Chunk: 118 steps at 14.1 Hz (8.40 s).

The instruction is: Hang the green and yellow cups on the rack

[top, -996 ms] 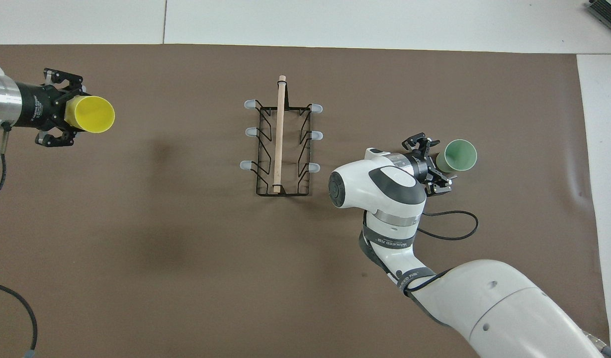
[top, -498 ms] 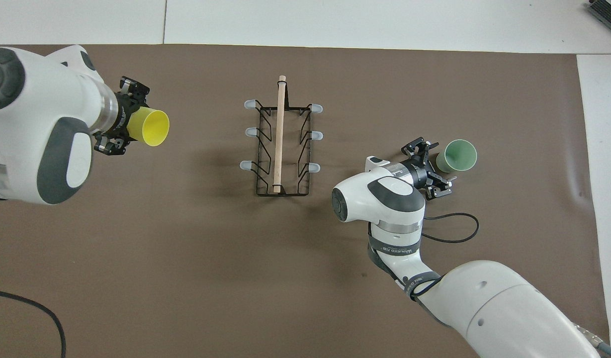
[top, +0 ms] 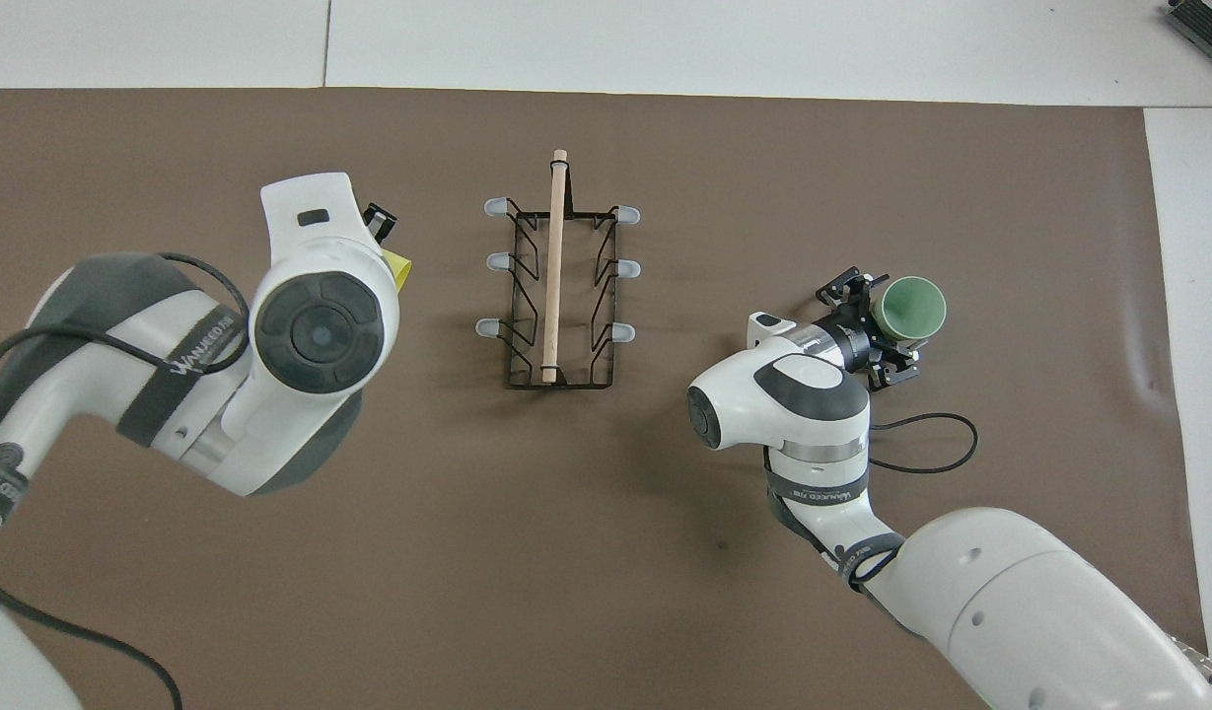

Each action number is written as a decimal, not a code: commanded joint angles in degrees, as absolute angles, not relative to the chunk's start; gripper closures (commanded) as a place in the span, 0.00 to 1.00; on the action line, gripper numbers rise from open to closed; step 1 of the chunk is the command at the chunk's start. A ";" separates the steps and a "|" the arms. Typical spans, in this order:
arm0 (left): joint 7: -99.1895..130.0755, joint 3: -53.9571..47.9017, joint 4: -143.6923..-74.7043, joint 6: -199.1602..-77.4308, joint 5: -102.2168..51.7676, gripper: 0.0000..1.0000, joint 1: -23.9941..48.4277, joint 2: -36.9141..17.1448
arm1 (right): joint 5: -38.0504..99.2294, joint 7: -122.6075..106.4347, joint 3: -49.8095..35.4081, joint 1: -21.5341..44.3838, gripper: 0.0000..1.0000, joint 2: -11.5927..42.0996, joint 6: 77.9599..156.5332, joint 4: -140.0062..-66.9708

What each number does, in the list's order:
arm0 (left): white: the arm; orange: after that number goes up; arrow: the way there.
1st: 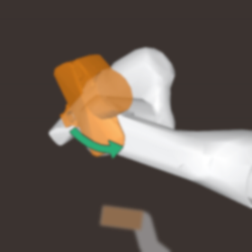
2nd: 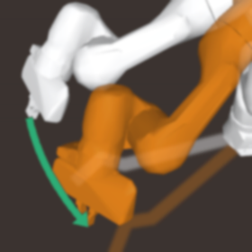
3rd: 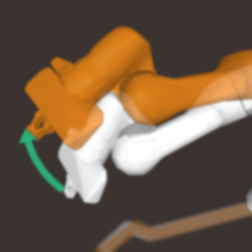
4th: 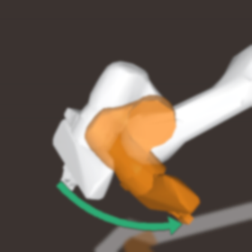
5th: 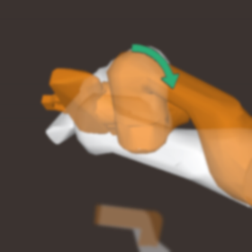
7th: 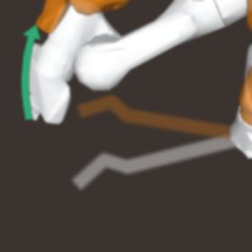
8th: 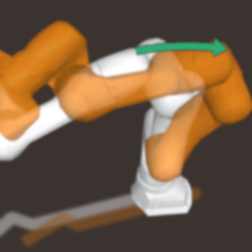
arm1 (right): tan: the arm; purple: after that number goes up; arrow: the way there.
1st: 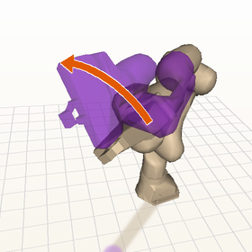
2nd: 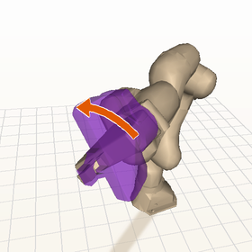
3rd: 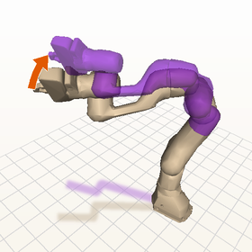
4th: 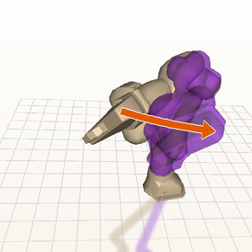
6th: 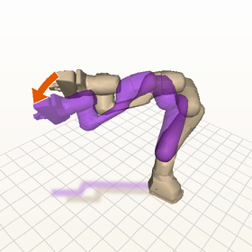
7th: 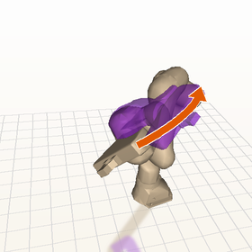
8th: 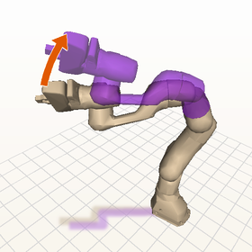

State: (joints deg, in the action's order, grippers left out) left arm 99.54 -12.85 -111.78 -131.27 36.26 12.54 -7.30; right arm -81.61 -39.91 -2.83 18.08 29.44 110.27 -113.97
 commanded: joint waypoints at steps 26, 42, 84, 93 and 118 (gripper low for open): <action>107.16 -24.79 -114.35 -137.03 54.06 0.00 11.51 -5.89 | -15.77 -54.41 -3.60 11.95 1.00 5.99 111.09 -108.90; 16.42 -0.81 -103.38 -122.28 4.07 0.00 10.99 0.53 | 36.71 -73.11 -3.60 4.41 1.00 -1.32 112.77 -108.98; -13.27 4.04 -94.66 -91.49 -2.11 0.00 5.01 3.34 | 134.39 -151.87 -4.92 18.46 1.00 14.94 119.00 -124.80; -13.27 4.04 -94.66 -91.49 -2.11 0.00 5.10 3.34 | 134.03 -156.53 -4.83 18.10 0.62 18.98 115.31 -124.63; -13.27 4.04 -94.66 -91.41 -2.11 0.00 4.66 3.34 | 54.79 -77.01 -2.99 4.75 0.00 -3.51 105.49 -109.25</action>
State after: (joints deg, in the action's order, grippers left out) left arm -13.88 4.19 -92.76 -90.38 -3.20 4.85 1.58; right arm 60.78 -82.40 -3.15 6.08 -1.48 108.47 -108.69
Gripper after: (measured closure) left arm 0.000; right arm 0.000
